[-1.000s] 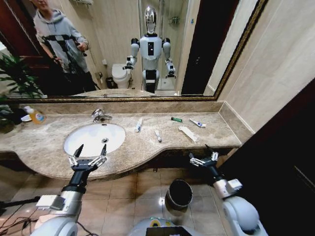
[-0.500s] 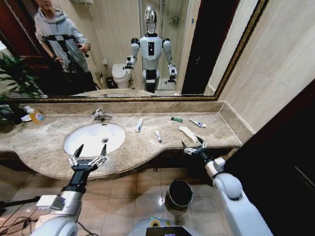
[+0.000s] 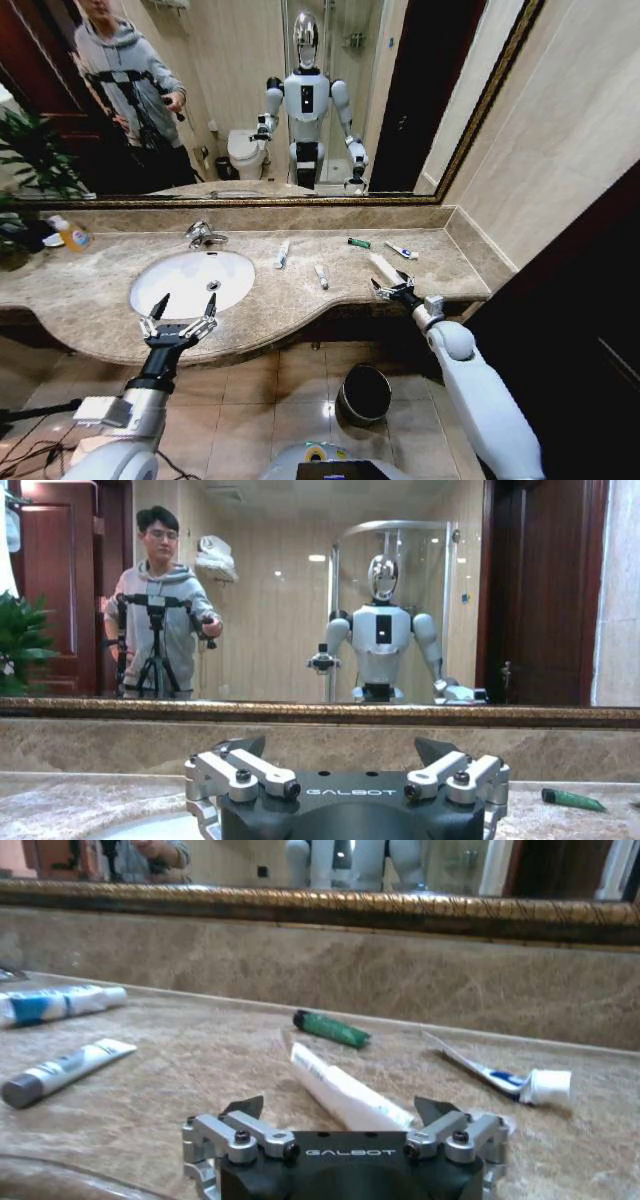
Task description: Pick up the trash from the sink and place it in the trash bin.
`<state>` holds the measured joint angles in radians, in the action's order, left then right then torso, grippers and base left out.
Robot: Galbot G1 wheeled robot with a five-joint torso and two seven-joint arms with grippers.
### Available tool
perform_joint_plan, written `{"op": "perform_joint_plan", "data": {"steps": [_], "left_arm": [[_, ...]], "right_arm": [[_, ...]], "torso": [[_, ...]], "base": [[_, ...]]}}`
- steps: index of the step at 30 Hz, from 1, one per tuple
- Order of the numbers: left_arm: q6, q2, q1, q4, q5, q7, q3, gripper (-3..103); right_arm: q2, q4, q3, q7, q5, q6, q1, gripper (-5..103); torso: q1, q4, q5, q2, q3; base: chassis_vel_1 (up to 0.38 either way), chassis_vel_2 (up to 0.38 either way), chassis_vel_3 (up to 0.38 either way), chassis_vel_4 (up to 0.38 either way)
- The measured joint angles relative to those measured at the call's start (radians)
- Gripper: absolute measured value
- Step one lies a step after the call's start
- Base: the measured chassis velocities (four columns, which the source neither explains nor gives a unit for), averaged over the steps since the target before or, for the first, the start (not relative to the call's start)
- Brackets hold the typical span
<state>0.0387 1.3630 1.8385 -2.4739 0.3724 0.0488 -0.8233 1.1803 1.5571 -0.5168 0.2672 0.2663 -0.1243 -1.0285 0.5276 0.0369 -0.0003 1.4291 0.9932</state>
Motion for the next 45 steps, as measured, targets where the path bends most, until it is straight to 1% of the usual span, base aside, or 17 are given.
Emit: {"op": "perform_joint_plan", "data": {"steps": [1, 9, 13, 15, 16, 17, 19, 20, 21, 23, 24, 25, 29, 33, 36, 39, 45], "left_arm": [[0.0, 0.0, 0.0, 0.0, 0.0, 0.0, 0.0, 100], [0.0, 0.0, 0.0, 0.0, 0.0, 0.0, 0.0, 100], [0.0, 0.0, 0.0, 0.0, 0.0, 0.0, 0.0, 100], [0.0, 0.0, 0.0, 0.0, 0.0, 0.0, 0.0, 100], [0.0, 0.0, 0.0, 0.0, 0.0, 0.0, 0.0, 100], [0.0, 0.0, 0.0, 0.0, 0.0, 0.0, 0.0, 100], [0.0, 0.0, 0.0, 0.0, 0.0, 0.0, 0.0, 100], [0.0, 0.0, 0.0, 0.0, 0.0, 0.0, 0.0, 100], [0.0, 0.0, 0.0, 0.0, 0.0, 0.0, 0.0, 100], [0.0, 0.0, 0.0, 0.0, 0.0, 0.0, 0.0, 100], [0.0, 0.0, 0.0, 0.0, 0.0, 0.0, 0.0, 100], [0.0, 0.0, 0.0, 0.0, 0.0, 0.0, 0.0, 100], [0.0, 0.0, 0.0, 0.0, 0.0, 0.0, 0.0, 100], [0.0, 0.0, 0.0, 0.0, 0.0, 0.0, 0.0, 100], [0.0, 0.0, 0.0, 0.0, 0.0, 0.0, 0.0, 100], [0.0, 0.0, 0.0, 0.0, 0.0, 0.0, 0.0, 100], [0.0, 0.0, 0.0, 0.0, 0.0, 0.0, 0.0, 100]], "right_arm": [[0.0, 0.0, 0.0, 0.0, 0.0, 0.0, 0.0, 102], [-0.011, -0.039, 0.018, -0.009, 0.009, 0.017, 0.024, 77], [-0.011, -0.039, 0.02, -0.009, 0.009, 0.018, 0.025, 73], [-0.011, -0.038, 0.021, -0.009, 0.009, 0.018, 0.024, 64], [-0.009, -0.037, 0.021, -0.009, 0.009, 0.018, 0.023, 64], [-0.008, -0.034, 0.021, -0.007, 0.012, 0.018, 0.02, 56], [-0.007, -0.032, 0.02, -0.006, 0.014, 0.018, 0.018, 56], [-0.006, -0.029, 0.019, -0.005, 0.017, 0.019, 0.016, 48], [-0.005, -0.026, 0.016, -0.005, 0.019, 0.019, 0.015, 44], [-0.005, -0.025, 0.015, -0.005, 0.02, 0.019, 0.014, 44], [-0.004, -0.019, 0.012, -0.005, 0.022, 0.021, 0.012, 40], [-0.004, -0.019, 0.012, -0.005, 0.022, 0.021, 0.012, 40], [-0.004, -0.003, -0.002, -0.005, 0.023, 0.031, -0.004, 25], [-0.004, 0.002, -0.012, -0.005, 0.023, 0.038, -0.013, 17], [-0.004, 0.008, -0.023, -0.004, 0.023, 0.041, -0.022, 5], [-0.004, 0.014, -0.032, -0.003, 0.023, 0.042, -0.028, 1], [-0.005, 0.069, -0.061, -0.002, 0.045, 0.046, -0.065, 0]], "torso": [[0.0, 0.0, 0.0, 0.0, 0.0], [0.0, -0.0001, 0.0002, 0.0, 0.0], [0.0, -0.0001, 0.0002, 0.0, 0.0], [0.0, 0.0, 0.0002, 0.0, 0.0], [0.0, -0.0001, 0.0002, 0.0, 0.0], [0.0, -0.0001, 0.0003, 0.0, 0.0], [0.0, -0.0001, 0.0003, 0.0, 0.0], [0.0, -0.0001, 0.0003, 0.0, 0.0], [0.0, -0.0001, 0.0002, 0.0, 0.0], [0.0, -0.0001, 0.0003, 0.0, 0.0], [0.0, -0.0001, 0.0002, 0.0, 0.0], [0.0, -0.0001, 0.0002, 0.0, 0.0], [0.0, -0.0001, 0.0002, 0.0, 0.0], [0.0, -0.0001, 0.0003, 0.0, 0.0], [0.0, -0.0001, 0.0003, 0.0, 0.0], [0.0, -0.0001, 0.0002, 0.0, 0.0], [0.0, 0.0001, 0.0001, 0.0, 0.0]], "base": [[0.0, 0.0, 0.0, 0.0], [0.0, 0.0, 0.0, 0.0], [0.0, 0.0, 0.0, 0.0], [0.0, 0.0, 0.0, 0.0], [0.0, 0.0, 0.0, 0.0], [0.0, 0.0, 0.0, 0.0], [0.0, 0.0, 0.0, 0.0], [0.0, 0.0, 0.0, 0.0], [0.0, 0.0, 0.0, 0.0], [0.0, 0.0, 0.0, 0.0], [0.0, 0.0, 0.0, 0.0], [0.0, 0.0, 0.0, 0.0], [0.0, 0.0, 0.0, 0.0], [0.0, 0.0, 0.0, 0.0], [0.0, 0.0, 0.0, 0.0], [0.0, 0.0, 0.0, 0.0], [0.0, 0.0, 0.0, 0.0]]}}
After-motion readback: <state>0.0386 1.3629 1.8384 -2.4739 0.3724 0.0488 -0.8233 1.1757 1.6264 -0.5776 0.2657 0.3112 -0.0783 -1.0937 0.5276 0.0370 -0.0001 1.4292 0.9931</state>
